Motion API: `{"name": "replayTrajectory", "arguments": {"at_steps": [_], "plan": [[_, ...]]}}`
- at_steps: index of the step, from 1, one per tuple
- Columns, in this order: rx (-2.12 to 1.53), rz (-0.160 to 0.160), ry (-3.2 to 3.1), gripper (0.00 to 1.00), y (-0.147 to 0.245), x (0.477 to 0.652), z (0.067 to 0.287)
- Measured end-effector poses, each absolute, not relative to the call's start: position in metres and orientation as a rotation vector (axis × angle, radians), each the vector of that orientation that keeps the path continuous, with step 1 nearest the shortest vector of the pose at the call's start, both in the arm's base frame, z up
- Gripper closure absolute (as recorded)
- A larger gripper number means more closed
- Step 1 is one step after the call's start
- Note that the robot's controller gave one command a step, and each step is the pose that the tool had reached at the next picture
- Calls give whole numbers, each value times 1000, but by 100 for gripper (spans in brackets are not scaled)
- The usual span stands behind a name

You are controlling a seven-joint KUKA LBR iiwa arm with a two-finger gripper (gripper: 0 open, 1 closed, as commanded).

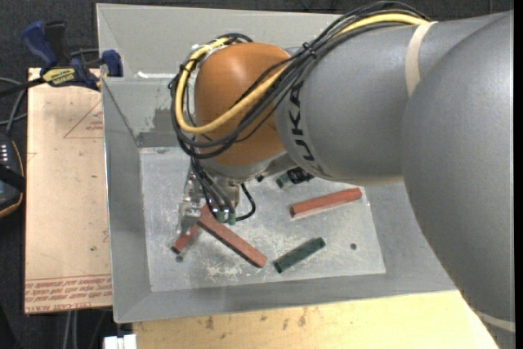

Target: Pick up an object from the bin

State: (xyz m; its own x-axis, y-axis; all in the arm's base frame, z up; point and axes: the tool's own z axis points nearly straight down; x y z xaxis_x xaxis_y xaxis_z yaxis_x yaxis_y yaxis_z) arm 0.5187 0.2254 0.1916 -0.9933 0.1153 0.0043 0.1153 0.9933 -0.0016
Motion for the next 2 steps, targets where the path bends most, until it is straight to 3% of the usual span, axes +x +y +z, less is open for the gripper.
{"name": "replayTrajectory", "arguments": {"at_steps": [1, 2], "plan": [[-217, -2, -3135, 100, 223, 520, 206], [-259, -6, -3136, 100, 227, 519, 170]]}}
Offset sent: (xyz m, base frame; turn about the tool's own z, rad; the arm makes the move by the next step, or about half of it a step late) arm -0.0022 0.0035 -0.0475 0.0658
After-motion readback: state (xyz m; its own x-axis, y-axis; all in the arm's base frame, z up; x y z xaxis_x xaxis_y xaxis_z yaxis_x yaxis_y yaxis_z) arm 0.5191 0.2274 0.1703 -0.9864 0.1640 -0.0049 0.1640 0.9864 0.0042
